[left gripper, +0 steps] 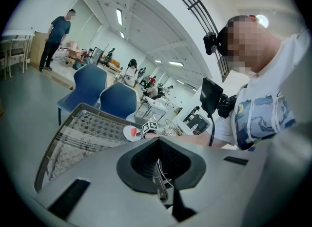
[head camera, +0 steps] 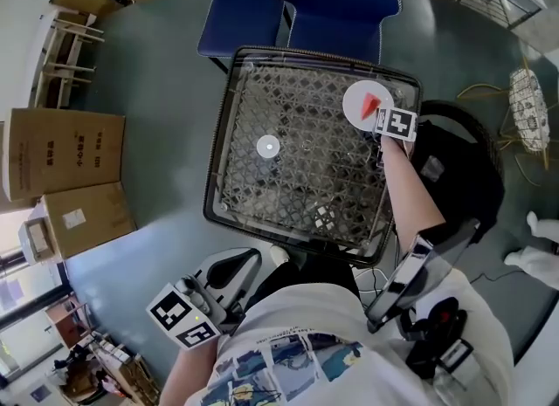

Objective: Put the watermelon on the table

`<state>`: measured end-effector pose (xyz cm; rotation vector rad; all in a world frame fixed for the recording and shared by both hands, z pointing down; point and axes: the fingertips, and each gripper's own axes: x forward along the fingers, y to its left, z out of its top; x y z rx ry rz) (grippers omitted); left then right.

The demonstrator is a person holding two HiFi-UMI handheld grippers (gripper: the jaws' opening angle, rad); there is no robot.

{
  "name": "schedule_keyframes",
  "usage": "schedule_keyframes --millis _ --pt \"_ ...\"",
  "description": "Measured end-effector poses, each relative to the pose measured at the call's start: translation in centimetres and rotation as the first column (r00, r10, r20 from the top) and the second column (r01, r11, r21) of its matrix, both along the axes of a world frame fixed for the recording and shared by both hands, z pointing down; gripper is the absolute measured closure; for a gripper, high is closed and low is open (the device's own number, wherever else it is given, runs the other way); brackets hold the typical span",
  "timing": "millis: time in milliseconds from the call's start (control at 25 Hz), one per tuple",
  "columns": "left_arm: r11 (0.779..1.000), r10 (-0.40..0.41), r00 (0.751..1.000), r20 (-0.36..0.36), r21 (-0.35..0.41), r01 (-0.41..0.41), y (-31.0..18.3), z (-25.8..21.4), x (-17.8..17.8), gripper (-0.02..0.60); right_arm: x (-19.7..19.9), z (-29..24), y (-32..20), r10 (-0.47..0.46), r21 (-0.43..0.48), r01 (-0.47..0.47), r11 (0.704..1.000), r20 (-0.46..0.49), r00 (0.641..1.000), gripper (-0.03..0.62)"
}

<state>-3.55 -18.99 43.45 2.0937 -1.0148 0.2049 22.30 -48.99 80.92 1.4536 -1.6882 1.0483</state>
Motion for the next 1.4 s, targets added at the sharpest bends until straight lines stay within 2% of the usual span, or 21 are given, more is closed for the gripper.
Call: schedule_keyframes --millis 520,600,720,840,880,1080,1200,1400 --pt "1.000 0.020 1.000 -0.003 0.022 -0.019 0.5 -0.1 -0.5 0.574 0.5 -0.9 1.2 -0.020 0.038 0.019 0.999 0.020 1.000 0.411" --pt "0.999 0.032 0.999 -0.009 0.034 -0.032 0.8 -0.3 -0.4 0.574 1.3 -1.4 2.2 -0.026 0.037 0.026 0.999 -0.011 1.000 0.411" --pt "0.996 0.064 0.998 -0.009 0.064 -0.064 1.4 -0.5 -0.3 0.574 2.0 -2.6 4.1 -0.061 0.038 0.063 0.997 -0.042 0.997 0.413" --pt "0.992 0.091 0.996 0.003 0.092 -0.091 2.4 -1.0 -0.7 0.574 1.1 -4.0 6.7 -0.121 0.046 0.122 0.991 -0.044 0.992 0.414" --pt "0.990 0.100 0.995 0.006 0.101 -0.101 2.9 -1.2 -0.7 0.574 0.8 -4.6 7.8 -0.137 0.051 0.139 0.989 -0.042 0.990 0.422" --pt "0.966 0.179 0.983 0.033 0.181 -0.182 5.3 -2.3 -1.1 0.574 0.6 -8.7 12.5 -0.180 0.095 0.189 0.977 -0.094 0.979 0.566" --pt "0.949 0.220 0.974 0.060 0.218 -0.228 7.9 -2.8 -2.0 0.574 -0.8 -11.5 16.2 -0.216 0.135 0.229 0.964 -0.104 0.971 0.582" --pt "0.930 0.250 0.966 0.070 0.262 -0.260 12.7 -3.5 -5.0 0.574 -5.5 -16.6 23.3 -0.294 0.217 0.305 0.927 -0.085 0.952 0.583"
